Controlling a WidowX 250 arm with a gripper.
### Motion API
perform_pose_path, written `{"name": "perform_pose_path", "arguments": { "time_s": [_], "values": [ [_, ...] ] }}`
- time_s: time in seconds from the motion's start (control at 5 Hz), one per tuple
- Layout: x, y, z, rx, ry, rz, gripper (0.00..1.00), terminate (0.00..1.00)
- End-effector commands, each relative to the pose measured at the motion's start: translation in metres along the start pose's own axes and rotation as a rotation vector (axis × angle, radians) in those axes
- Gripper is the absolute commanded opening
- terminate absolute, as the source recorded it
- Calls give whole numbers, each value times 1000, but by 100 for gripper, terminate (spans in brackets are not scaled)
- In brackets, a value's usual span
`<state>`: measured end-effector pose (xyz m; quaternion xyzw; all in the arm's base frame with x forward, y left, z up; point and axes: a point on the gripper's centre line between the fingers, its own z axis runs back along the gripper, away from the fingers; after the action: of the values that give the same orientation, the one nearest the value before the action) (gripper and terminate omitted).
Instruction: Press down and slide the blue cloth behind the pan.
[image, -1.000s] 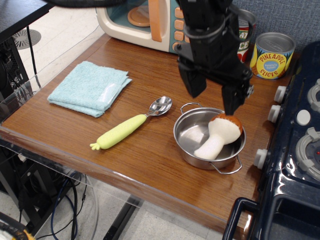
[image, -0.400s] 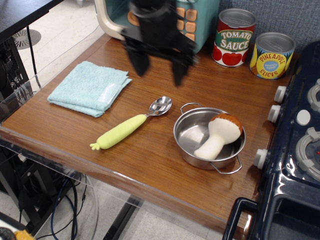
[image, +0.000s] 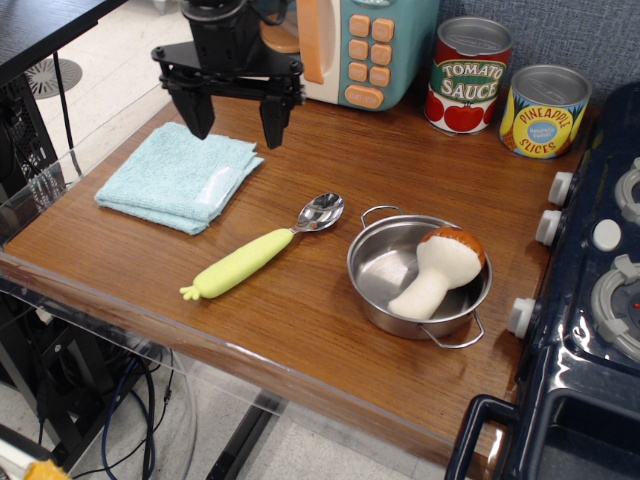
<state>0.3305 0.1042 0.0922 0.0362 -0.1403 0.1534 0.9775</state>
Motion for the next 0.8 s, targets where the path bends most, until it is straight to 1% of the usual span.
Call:
{"name": "perform_pose_path", "arguments": {
  "time_s": [0.0, 0.2, 0.4, 0.6],
  "values": [
    [10, 28, -19, 89, -8, 62, 100, 0],
    [11, 27, -37, 112, 28, 39, 100, 0],
    [10, 35, -47, 139, 49, 59, 100, 0],
    [6, 49, -49, 185, 76, 99, 100, 0]
  ]
}}
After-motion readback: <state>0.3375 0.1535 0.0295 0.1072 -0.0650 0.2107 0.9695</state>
